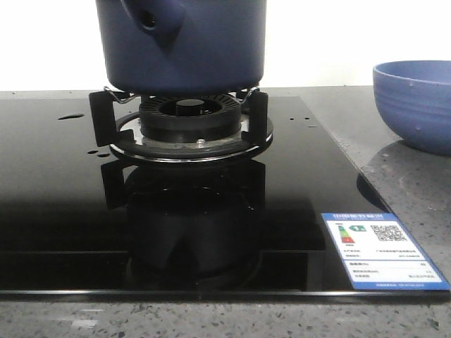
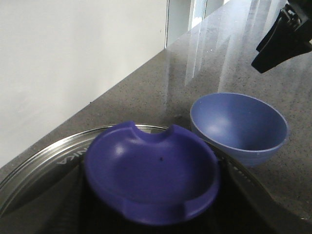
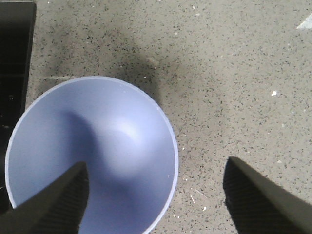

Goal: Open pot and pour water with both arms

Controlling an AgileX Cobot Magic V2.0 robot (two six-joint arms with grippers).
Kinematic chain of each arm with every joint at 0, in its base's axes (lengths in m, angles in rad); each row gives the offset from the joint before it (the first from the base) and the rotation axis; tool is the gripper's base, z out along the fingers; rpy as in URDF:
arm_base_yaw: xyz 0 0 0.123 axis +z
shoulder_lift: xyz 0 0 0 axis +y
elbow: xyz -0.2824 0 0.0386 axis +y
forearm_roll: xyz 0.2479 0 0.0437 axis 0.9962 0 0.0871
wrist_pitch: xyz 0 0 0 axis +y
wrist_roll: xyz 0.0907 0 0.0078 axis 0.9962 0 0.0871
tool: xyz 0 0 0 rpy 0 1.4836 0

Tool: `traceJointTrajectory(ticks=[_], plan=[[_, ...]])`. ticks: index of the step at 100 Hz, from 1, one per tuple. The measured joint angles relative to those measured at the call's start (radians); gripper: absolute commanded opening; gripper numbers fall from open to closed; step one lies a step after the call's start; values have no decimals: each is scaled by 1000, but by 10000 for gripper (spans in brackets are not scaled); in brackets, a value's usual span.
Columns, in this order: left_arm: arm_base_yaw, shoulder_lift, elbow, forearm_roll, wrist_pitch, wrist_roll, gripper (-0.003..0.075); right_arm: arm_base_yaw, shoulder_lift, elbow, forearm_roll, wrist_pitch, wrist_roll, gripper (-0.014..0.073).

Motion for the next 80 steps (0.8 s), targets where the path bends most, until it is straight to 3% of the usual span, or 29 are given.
traceJointTrajectory(ticks=[45,52,64,80], plan=[[0,50,-2,-24,-2,0,414,0,0,0,4,0,0,517],[0,50,-2,-24,-2,0,456,0,0,0,4,-2,0,517],[0,50,-2,-38,-2,0,592,0,0,0,4,-2,0,517],[2,34,-4,-65,0,0,609,0,0,0,4,-4,0,517]])
